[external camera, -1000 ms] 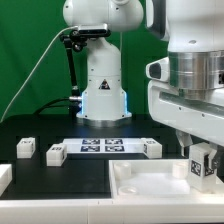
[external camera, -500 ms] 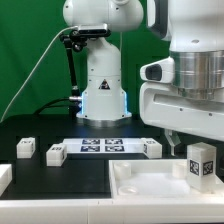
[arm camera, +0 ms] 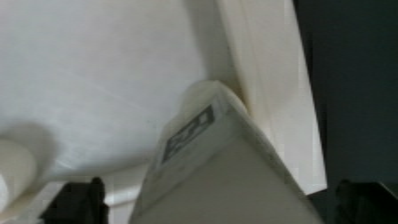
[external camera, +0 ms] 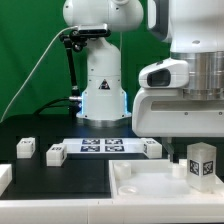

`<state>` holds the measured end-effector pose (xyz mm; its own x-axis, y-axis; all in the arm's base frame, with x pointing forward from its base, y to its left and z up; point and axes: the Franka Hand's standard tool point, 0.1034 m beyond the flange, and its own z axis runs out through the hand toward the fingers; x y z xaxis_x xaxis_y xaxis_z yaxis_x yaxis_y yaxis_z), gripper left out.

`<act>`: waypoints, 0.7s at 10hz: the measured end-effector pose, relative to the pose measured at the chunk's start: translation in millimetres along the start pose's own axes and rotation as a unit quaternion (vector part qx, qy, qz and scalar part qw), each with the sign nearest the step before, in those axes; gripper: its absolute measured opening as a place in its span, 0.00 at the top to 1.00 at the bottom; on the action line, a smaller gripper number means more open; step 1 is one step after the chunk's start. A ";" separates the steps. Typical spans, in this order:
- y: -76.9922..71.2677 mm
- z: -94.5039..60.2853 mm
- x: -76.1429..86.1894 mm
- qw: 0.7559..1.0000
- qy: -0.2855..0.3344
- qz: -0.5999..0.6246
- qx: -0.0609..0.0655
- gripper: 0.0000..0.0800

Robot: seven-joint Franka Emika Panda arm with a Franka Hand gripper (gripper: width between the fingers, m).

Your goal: Assemble one leg

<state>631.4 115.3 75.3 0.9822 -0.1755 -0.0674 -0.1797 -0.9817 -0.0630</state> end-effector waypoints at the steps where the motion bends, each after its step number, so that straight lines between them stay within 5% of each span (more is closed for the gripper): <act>1: 0.0 0.1 -0.1 1.000 0.000 -0.019 0.000 0.19; 6: 0.4 0.6 -0.4 0.987 0.000 -0.163 -0.003 0.19; 7: 0.6 0.7 -0.4 0.987 0.000 -0.163 -0.003 0.33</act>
Offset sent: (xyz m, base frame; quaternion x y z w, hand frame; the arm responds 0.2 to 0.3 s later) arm -0.0086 0.0063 0.0020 0.0100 -0.0102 -0.1477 0.9889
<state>630.9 114.8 74.6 0.9878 0.1491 -0.0456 0.1455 -0.9865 -0.0746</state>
